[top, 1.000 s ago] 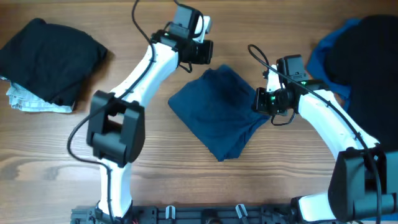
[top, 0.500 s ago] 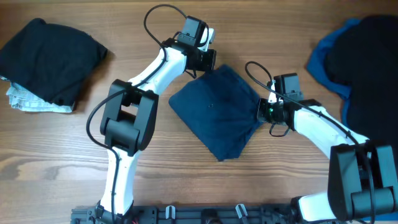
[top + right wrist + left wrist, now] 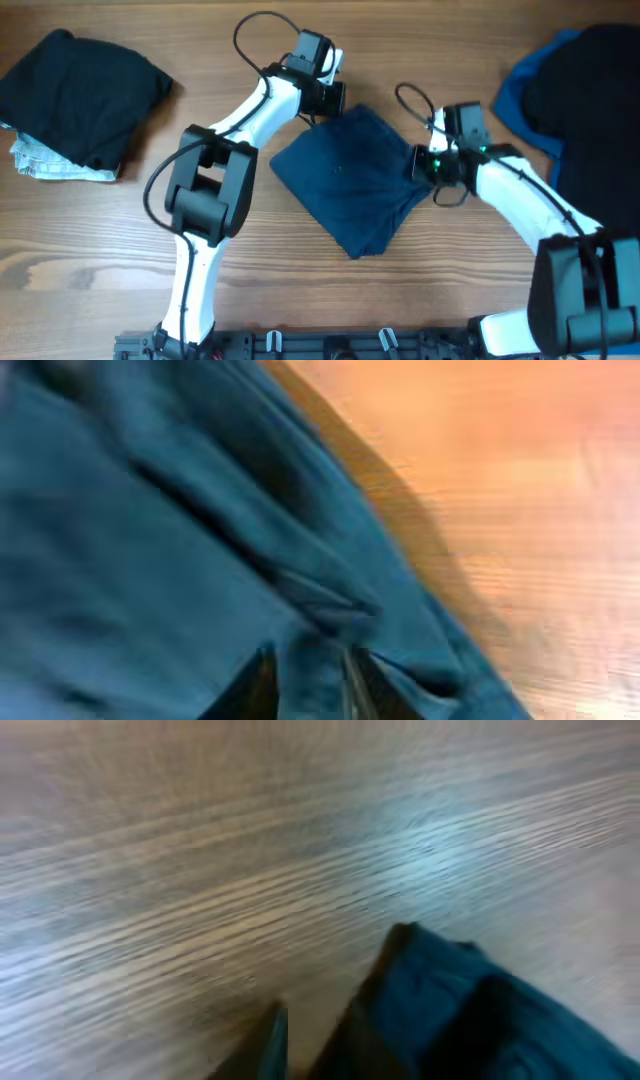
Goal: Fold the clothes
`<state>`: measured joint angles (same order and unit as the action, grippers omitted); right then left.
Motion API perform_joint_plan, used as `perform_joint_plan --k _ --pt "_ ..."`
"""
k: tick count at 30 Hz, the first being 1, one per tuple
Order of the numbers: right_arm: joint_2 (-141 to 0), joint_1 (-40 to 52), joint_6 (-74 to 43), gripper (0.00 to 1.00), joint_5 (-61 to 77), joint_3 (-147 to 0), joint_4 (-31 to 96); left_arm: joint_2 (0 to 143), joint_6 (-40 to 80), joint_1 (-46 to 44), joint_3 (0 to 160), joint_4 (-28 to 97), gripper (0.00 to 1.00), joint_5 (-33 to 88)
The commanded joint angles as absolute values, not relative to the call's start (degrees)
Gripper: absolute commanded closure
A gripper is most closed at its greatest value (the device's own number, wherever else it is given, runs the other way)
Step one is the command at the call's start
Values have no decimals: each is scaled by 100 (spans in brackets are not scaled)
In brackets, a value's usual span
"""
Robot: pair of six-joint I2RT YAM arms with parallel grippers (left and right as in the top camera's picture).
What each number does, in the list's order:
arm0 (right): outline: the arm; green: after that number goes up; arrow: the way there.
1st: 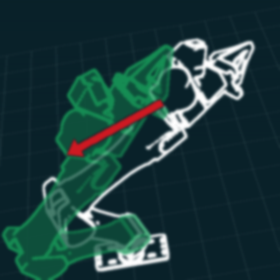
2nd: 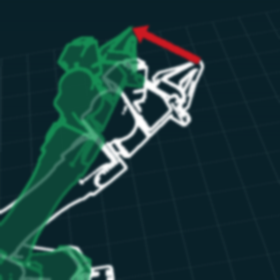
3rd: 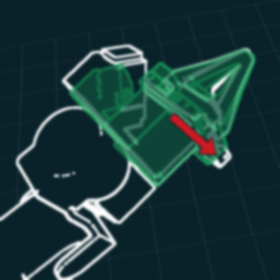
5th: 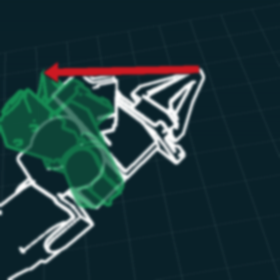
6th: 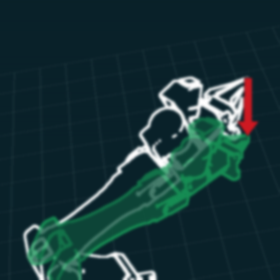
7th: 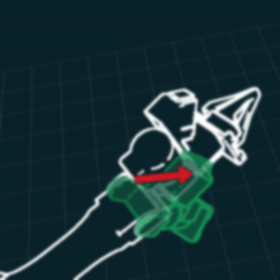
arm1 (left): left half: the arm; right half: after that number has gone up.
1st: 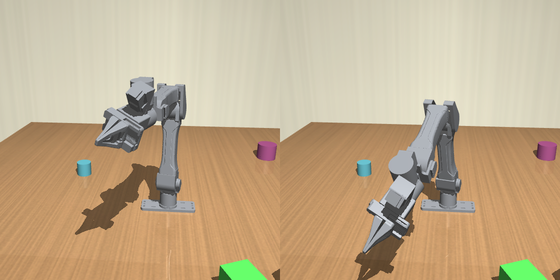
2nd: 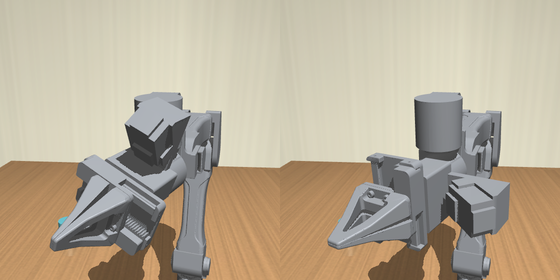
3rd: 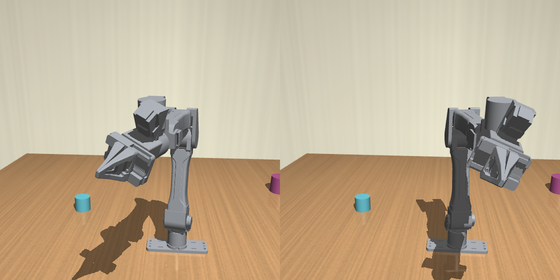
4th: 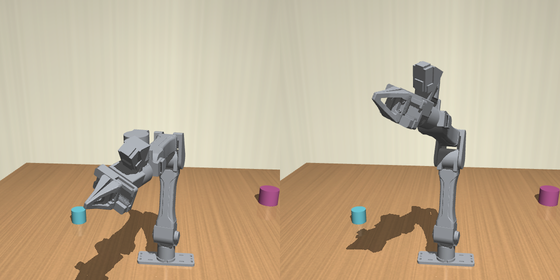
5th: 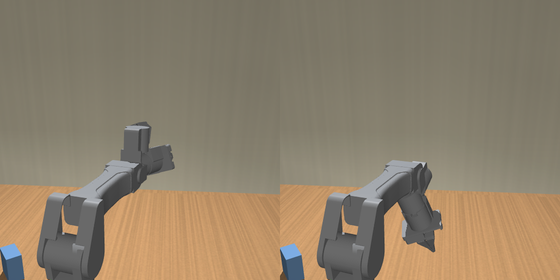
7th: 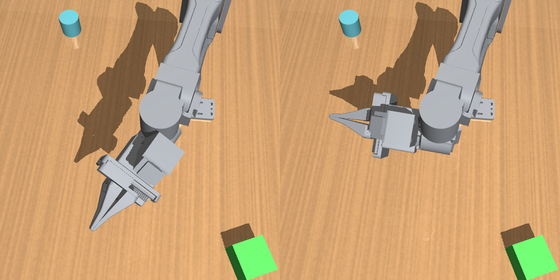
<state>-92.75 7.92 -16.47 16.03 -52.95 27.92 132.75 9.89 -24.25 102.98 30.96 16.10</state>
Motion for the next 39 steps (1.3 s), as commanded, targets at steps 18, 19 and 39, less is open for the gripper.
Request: perform_joint_plan --k 18,19,39 --pt "-9183 882 -2399 68 3116 -4486 3938 11896 923 -1660 10422 6042 53 1033" --pt "-9349 932 -2403 68 3122 -4486 3798 11896 923 -1660 10409 6071 53 1033" --pt "-10092 1013 -757 59 3942 -6879 4405 11896 945 -1621 9996 6090 42 775"
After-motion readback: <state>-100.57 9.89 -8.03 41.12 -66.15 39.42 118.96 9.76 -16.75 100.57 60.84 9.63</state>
